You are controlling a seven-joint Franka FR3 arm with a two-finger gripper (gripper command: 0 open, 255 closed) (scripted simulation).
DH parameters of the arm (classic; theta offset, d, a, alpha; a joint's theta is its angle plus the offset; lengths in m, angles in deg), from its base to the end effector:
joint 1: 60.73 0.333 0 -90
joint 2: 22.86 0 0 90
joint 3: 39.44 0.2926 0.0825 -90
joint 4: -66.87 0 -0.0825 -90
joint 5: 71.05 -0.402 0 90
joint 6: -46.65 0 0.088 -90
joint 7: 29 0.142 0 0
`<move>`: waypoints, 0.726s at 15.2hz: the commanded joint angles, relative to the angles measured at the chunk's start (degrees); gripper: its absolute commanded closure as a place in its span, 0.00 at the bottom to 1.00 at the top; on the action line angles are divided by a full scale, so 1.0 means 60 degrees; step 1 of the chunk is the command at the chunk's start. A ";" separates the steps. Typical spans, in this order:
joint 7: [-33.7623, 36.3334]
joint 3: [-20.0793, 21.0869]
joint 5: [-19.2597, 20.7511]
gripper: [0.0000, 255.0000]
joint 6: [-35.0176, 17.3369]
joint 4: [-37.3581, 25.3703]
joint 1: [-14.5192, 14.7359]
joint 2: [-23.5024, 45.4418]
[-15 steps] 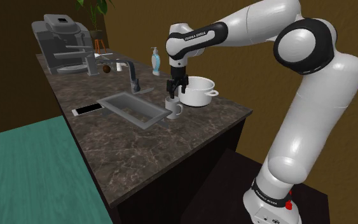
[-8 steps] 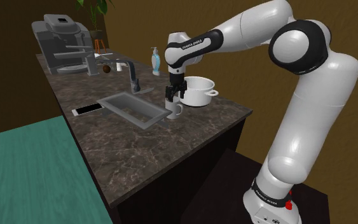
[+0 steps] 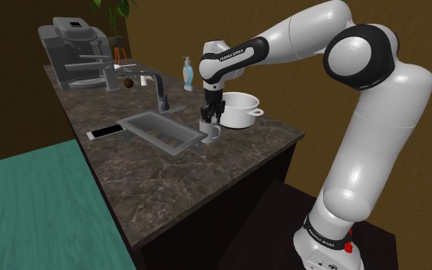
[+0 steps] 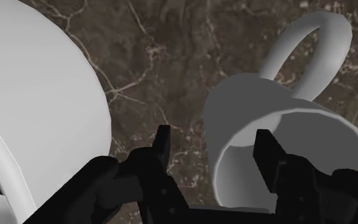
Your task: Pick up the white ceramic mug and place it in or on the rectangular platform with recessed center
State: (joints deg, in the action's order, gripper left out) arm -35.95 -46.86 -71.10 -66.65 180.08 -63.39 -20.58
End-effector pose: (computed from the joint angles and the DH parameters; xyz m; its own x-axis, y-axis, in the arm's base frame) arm 0.5661 -0.1003 0.3785 0.9978 -0.0549 -0.0381 -0.0550 -0.9985 -0.0003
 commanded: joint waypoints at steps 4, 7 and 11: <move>0.0001 -0.0006 0.0001 1.00 0.0002 0.0000 -0.0005 0.0008; 0.0003 -0.0005 0.0001 1.00 0.0001 0.0002 -0.0004 0.0007; 0.0004 -0.0008 0.0013 1.00 0.0245 -0.0164 -0.0005 -0.0070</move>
State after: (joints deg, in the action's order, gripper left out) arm -35.85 -46.86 -71.06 -65.77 179.46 -63.38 -20.79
